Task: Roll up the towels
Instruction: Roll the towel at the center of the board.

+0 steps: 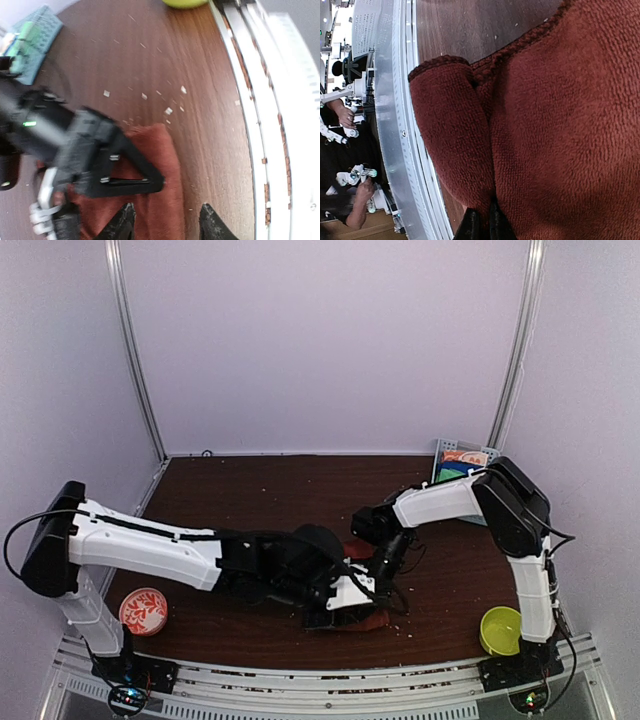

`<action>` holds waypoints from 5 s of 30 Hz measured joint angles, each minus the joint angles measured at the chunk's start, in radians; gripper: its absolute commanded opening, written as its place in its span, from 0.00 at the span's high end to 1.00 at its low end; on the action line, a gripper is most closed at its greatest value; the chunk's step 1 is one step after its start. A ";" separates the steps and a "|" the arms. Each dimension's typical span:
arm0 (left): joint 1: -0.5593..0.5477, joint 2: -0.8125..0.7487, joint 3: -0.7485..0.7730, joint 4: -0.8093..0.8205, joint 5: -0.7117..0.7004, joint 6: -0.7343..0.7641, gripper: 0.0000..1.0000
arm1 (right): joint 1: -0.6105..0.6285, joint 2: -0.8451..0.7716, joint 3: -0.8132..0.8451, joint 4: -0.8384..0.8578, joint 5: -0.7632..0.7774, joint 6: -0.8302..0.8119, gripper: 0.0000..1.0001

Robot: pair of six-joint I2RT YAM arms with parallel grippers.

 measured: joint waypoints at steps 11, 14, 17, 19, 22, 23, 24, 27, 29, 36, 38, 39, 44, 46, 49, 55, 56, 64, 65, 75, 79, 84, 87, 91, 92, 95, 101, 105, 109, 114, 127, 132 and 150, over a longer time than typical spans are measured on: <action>-0.022 0.236 0.068 -0.067 -0.144 0.074 0.69 | -0.006 0.016 0.010 -0.019 -0.022 0.000 0.95; -0.031 0.274 0.086 -0.065 -0.176 0.069 0.83 | -0.006 0.016 0.010 -0.019 -0.023 0.000 0.95; -0.032 0.274 0.089 -0.066 -0.189 0.070 0.92 | -0.006 0.016 0.010 -0.022 -0.024 -0.004 0.89; -0.032 0.274 0.090 -0.066 -0.190 0.069 0.96 | -0.006 0.016 0.011 -0.027 -0.026 -0.012 0.82; -0.032 0.274 0.091 -0.066 -0.187 0.067 0.99 | -0.009 0.014 0.029 -0.062 -0.027 -0.058 0.72; -0.032 0.274 0.091 -0.066 -0.183 0.063 1.00 | -0.010 0.011 0.042 -0.087 -0.026 -0.086 0.70; -0.032 0.274 0.092 -0.065 -0.179 0.059 1.00 | -0.011 0.006 0.057 -0.111 -0.022 -0.110 0.69; -0.029 0.273 0.092 -0.064 -0.153 0.051 1.00 | -0.035 -0.031 0.096 -0.168 -0.008 -0.150 0.69; -0.021 0.271 0.093 -0.066 -0.121 0.042 1.00 | -0.056 -0.066 0.110 -0.173 0.008 -0.146 0.70; 0.048 0.280 0.169 -0.146 0.116 -0.010 1.00 | -0.163 -0.214 0.184 -0.157 0.160 -0.081 0.69; 0.085 0.301 0.211 -0.168 0.191 -0.026 1.00 | -0.206 -0.254 0.253 -0.155 0.237 -0.071 0.66; 0.099 0.314 0.227 -0.175 0.227 -0.034 1.00 | -0.229 -0.279 0.279 -0.149 0.269 -0.062 0.66; 0.176 0.402 0.306 -0.236 0.427 -0.085 1.00 | -0.359 -0.525 0.314 -0.058 0.374 -0.022 0.59; 0.209 0.447 0.335 -0.252 0.516 -0.108 1.00 | -0.370 -0.643 0.279 -0.033 0.360 -0.021 0.58; 0.244 0.475 0.345 -0.256 0.629 -0.136 1.00 | -0.353 -0.785 0.196 -0.037 0.276 -0.058 0.58; 0.296 0.512 0.324 -0.210 0.802 -0.211 1.00 | -0.248 -0.890 0.049 -0.128 0.187 -0.194 0.62; 0.305 0.516 0.314 -0.197 0.828 -0.224 1.00 | -0.226 -0.892 0.025 -0.139 0.185 -0.220 0.62; 0.341 0.568 0.325 -0.185 0.957 -0.280 0.98 | 0.136 -0.872 -0.215 -0.071 0.403 -0.261 0.60; 0.341 0.571 0.327 -0.187 0.961 -0.283 0.98 | 0.181 -0.867 -0.249 -0.034 0.452 -0.245 0.58; 0.343 0.573 0.328 -0.189 0.962 -0.314 0.98 | 0.326 -0.703 -0.423 0.285 0.767 -0.165 0.48; 0.343 0.573 0.328 -0.189 0.962 -0.317 0.98 | 0.356 -0.659 -0.440 0.359 0.805 -0.172 0.48; 0.343 0.573 0.328 -0.188 0.961 -0.326 0.97 | 0.367 -0.588 -0.471 0.443 0.844 -0.187 0.51; 0.343 0.573 0.328 -0.188 0.959 -0.329 0.96 | 0.367 -0.566 -0.490 0.480 0.864 -0.193 0.55; 0.343 0.573 0.328 -0.189 0.959 -0.331 0.95 | 0.367 -0.546 -0.501 0.526 0.891 -0.193 0.66; 0.343 0.573 0.328 -0.189 0.959 -0.331 0.92 | 0.367 -0.540 -0.505 0.536 0.895 -0.193 0.70; 0.343 0.573 0.329 -0.192 0.959 -0.328 0.74 | 0.367 -0.527 -0.509 0.566 0.912 -0.195 0.78; 0.338 0.526 0.325 -0.244 0.886 -0.301 0.55 | 0.366 -0.505 -0.489 0.564 0.911 -0.195 0.84; 0.342 0.381 0.240 -0.275 0.716 -0.304 0.53 | 0.345 -0.473 -0.430 0.496 0.845 -0.183 0.85; 0.367 0.200 0.134 -0.250 0.539 -0.327 0.52 | 0.292 -0.424 -0.351 0.394 0.692 -0.154 0.91; 0.372 -0.067 -0.040 -0.137 0.302 -0.369 0.49 | 0.190 -0.316 -0.225 0.257 0.492 -0.114 0.92; 0.059 -0.230 -0.045 0.017 -0.068 -0.172 0.46 | -0.027 0.039 0.115 -0.150 0.093 -0.116 0.92; -0.001 0.020 0.078 -0.047 -0.070 -0.077 0.46 | -0.060 0.120 0.180 -0.248 0.009 -0.131 0.92; -0.003 0.291 0.153 -0.106 -0.218 0.036 0.85 | -0.062 0.127 0.185 -0.262 -0.010 -0.144 0.83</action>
